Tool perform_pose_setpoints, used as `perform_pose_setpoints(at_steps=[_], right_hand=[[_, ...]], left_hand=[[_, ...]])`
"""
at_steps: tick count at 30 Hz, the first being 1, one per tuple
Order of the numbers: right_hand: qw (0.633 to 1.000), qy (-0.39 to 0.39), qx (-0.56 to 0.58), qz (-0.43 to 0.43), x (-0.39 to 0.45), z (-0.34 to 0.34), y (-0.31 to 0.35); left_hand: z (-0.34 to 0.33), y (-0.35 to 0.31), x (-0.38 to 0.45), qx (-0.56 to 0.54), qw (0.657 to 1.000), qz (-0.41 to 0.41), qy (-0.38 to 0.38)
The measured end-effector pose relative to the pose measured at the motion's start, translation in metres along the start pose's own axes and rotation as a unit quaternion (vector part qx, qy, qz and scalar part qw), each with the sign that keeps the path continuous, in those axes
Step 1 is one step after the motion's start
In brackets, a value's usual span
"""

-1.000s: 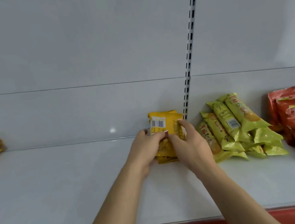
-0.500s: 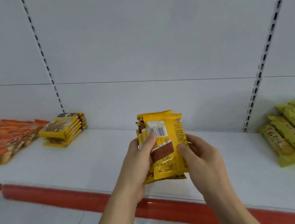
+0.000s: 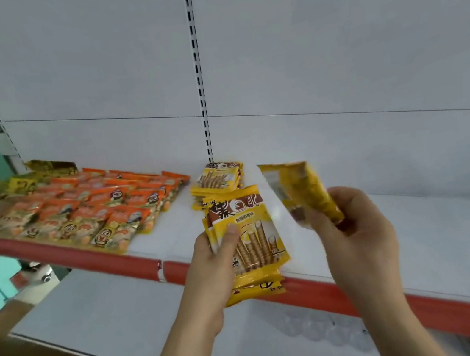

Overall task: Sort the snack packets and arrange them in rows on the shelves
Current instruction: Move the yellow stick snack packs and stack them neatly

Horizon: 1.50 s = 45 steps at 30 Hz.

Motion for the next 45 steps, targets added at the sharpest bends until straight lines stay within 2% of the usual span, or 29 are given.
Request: perform_pose_setpoints(at_steps=[1,3,5,11,16,19,22,24,27,29,31,33,35,37,40,45], right_hand=[[0.996,0.015,-0.053,0.073,0.001,-0.011,0.002],[0.963,0.055,-0.143,0.222,-0.001,-0.036,-0.006],[0.947,0.114,-0.152,0.26,-0.002,-0.056,-0.022],[0.961,0.208,-0.083,0.163,0.017,-0.076,-0.037],[0.961,0.221,-0.146,0.076,0.031,-0.09,-0.034],[0.967,0.227,-0.114,-0.021,0.034,-0.094,-0.031],[0.968,0.218,-0.124,-0.015,0.04,-0.096,-0.022],[0.953,0.246,-0.176,-0.011,0.047,-0.094,-0.01],[0.903,0.327,-0.275,-0.028,0.055,-0.101,0.012],[0.883,0.348,-0.314,-0.023,0.056,-0.119,0.025],[0.9,0.304,-0.313,-0.004,0.053,-0.14,0.032],[0.945,0.181,-0.271,0.003,0.044,-0.153,0.034],[0.975,0.044,-0.215,-0.042,0.027,-0.161,0.031],[0.981,-0.043,-0.15,-0.12,0.003,-0.171,0.024],[0.982,-0.072,-0.04,-0.173,-0.029,-0.195,0.01],[0.985,-0.127,-0.017,-0.113,-0.023,-0.206,-0.001]], left_hand=[[0.005,-0.002,0.005,-0.002,1.0,0.003,-0.005],[0.011,-0.007,0.014,0.001,1.0,0.002,-0.009],[0.014,-0.011,0.024,-0.005,1.0,-0.005,-0.01],[0.029,-0.018,0.051,-0.005,1.0,-0.026,-0.006],[0.043,-0.02,0.069,-0.024,0.999,-0.023,-0.005],[0.055,-0.023,0.077,-0.018,1.0,-0.012,0.022],[0.077,-0.027,0.089,0.013,0.999,-0.022,0.029],[0.093,-0.025,0.099,0.04,0.998,-0.019,0.039],[0.107,-0.026,0.105,0.067,0.99,-0.037,0.121],[0.112,-0.029,0.103,0.092,0.978,-0.057,0.179],[0.117,-0.024,0.106,0.073,0.973,-0.069,0.206],[0.122,-0.019,0.11,0.032,0.978,-0.064,0.197],[0.128,-0.019,0.114,0.011,0.983,-0.068,0.169],[0.133,-0.019,0.119,0.005,0.988,-0.069,0.136],[0.137,-0.015,0.126,0.014,0.992,-0.052,0.11],[0.142,-0.006,0.126,0.017,0.989,-0.04,0.144]])
Point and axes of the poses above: each hand's wrist, its own x-axis towards the middle knuckle, its own z-axis out of the back of the hand, y = z × x, the point moved 2 cm from there along x, towards the middle knuckle, and after that the axes turned 5 degrees about x, right-handed, at the moved point
